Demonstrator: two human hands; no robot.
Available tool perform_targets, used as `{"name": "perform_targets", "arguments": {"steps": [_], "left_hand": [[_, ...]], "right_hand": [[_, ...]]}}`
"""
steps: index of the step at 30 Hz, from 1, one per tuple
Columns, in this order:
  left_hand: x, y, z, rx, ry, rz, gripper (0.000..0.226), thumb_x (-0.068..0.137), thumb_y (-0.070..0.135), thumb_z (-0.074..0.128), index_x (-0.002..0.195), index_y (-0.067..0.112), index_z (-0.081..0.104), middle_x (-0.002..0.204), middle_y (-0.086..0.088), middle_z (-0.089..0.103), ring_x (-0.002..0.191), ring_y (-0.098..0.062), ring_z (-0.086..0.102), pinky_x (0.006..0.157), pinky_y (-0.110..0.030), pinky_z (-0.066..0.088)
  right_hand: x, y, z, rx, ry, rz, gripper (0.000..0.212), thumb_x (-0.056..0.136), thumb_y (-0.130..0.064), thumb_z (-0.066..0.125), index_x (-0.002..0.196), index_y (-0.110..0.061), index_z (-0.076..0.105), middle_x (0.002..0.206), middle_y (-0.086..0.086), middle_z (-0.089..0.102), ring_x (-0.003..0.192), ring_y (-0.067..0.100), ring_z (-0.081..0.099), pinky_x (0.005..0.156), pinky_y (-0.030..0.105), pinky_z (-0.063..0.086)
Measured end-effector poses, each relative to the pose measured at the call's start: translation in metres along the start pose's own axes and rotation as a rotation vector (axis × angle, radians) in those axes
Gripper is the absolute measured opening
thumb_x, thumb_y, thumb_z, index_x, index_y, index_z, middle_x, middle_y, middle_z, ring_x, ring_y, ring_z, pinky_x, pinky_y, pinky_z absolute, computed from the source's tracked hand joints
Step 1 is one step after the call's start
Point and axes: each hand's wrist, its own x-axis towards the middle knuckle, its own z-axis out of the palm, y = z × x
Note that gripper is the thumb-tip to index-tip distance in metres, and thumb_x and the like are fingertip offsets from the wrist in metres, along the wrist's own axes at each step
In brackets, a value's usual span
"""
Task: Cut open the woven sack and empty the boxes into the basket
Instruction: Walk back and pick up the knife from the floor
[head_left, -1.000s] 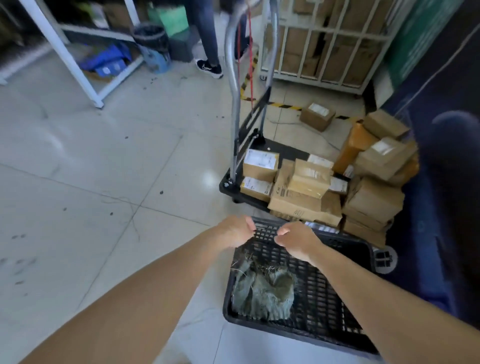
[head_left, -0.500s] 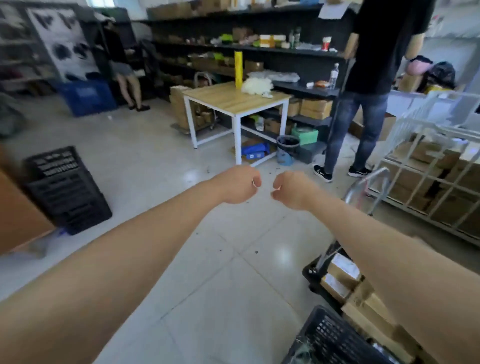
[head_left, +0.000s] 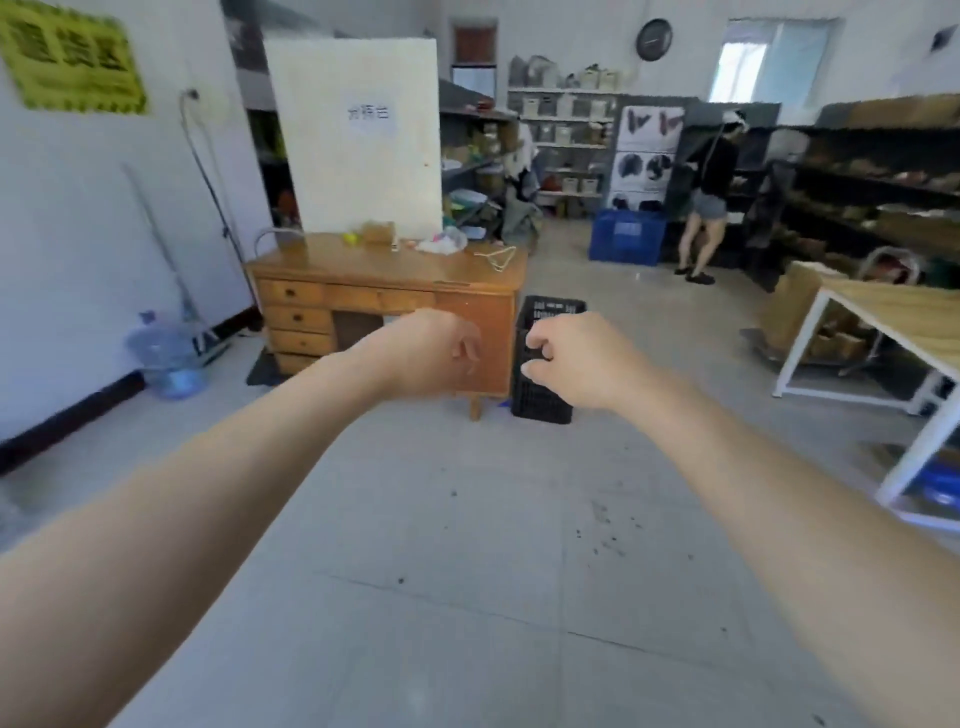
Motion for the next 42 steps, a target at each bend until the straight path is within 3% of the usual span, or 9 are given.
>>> {"name": "perform_targets", "arguments": {"steps": [4,9,13,21,25,30,33,35,42], "left_hand": [[-0.056,-0.100,-0.021,0.006,0.056,-0.209,0.028,0.089,0.012,0.047,0.108,0.016,0.067,0.109,-0.003,0.067,0.101,-0.023,0.061,0.085,-0.027,0.048],[-0.123,-0.230,-0.040,0.010,0.113,-0.385,0.025,0.091,0.010,0.049,0.107,0.013,0.067,0.096,0.002,0.063,0.085,-0.009,0.051,0.069,-0.010,0.030],[-0.164,-0.337,-0.059,0.035,0.135,-0.541,0.024,0.092,0.014,0.049,0.107,0.015,0.067,0.095,0.001,0.064,0.084,-0.010,0.051,0.075,-0.016,0.034],[-0.190,-0.483,-0.084,0.073,0.192,-0.707,0.025,0.091,0.013,0.047,0.106,0.014,0.067,0.104,-0.004,0.067,0.097,-0.021,0.058,0.083,-0.026,0.042],[-0.175,-0.551,-0.085,0.077,0.197,-0.791,0.025,0.091,0.014,0.046,0.107,0.016,0.066,0.104,-0.002,0.066,0.098,-0.021,0.059,0.086,-0.030,0.046],[-0.147,-0.636,-0.092,0.093,0.203,-0.907,0.026,0.091,0.015,0.046,0.108,0.017,0.065,0.106,-0.002,0.067,0.100,-0.022,0.059,0.086,-0.031,0.047],[-0.135,-0.689,-0.102,0.125,0.240,-0.982,0.028,0.090,0.013,0.046,0.111,0.016,0.064,0.109,-0.002,0.066,0.100,-0.023,0.059,0.083,-0.029,0.046],[-0.132,-0.722,-0.110,0.157,0.273,-1.017,0.026,0.092,0.016,0.047,0.112,0.016,0.063,0.111,-0.002,0.066,0.101,-0.021,0.059,0.082,-0.027,0.044],[-0.129,-0.847,-0.157,0.254,0.344,-1.078,0.026,0.092,0.022,0.050,0.116,0.018,0.061,0.112,0.000,0.066,0.101,-0.019,0.060,0.088,-0.032,0.048]], "right_hand": [[0.061,-0.098,0.036,0.005,-0.068,-0.195,0.037,0.092,-0.035,0.054,0.123,-0.016,0.059,0.121,0.008,0.062,0.108,0.030,0.058,0.089,0.041,0.050],[0.132,-0.230,0.089,0.055,-0.116,-0.391,0.032,0.093,-0.033,0.054,0.118,-0.014,0.059,0.117,0.007,0.061,0.107,0.030,0.058,0.083,0.037,0.050],[0.189,-0.337,0.127,0.054,-0.129,-0.521,0.032,0.093,-0.031,0.054,0.117,-0.011,0.060,0.116,0.009,0.062,0.102,0.028,0.058,0.082,0.040,0.051],[0.290,-0.468,0.185,0.073,-0.140,-0.677,0.031,0.093,-0.030,0.052,0.115,-0.010,0.060,0.112,0.010,0.065,0.099,0.027,0.061,0.081,0.039,0.053],[0.358,-0.513,0.218,0.091,-0.141,-0.770,0.035,0.093,-0.030,0.052,0.122,-0.012,0.058,0.115,0.008,0.063,0.103,0.027,0.058,0.072,0.031,0.044],[0.451,-0.567,0.258,0.094,-0.135,-0.833,0.017,0.090,-0.028,0.053,0.083,-0.013,0.056,0.078,0.002,0.056,0.085,0.027,0.054,0.063,0.032,0.038],[0.504,-0.603,0.275,0.129,-0.155,-0.871,0.027,0.091,-0.025,0.052,0.110,-0.007,0.060,0.105,0.011,0.065,0.098,0.032,0.059,0.080,0.038,0.050],[0.531,-0.628,0.283,0.152,-0.146,-0.881,0.031,0.092,-0.023,0.050,0.116,-0.006,0.058,0.113,0.014,0.064,0.103,0.033,0.059,0.083,0.039,0.051],[0.632,-0.733,0.299,0.212,-0.118,-0.933,0.032,0.092,-0.020,0.048,0.118,-0.002,0.056,0.115,0.015,0.063,0.105,0.033,0.057,0.089,0.042,0.048]]}}
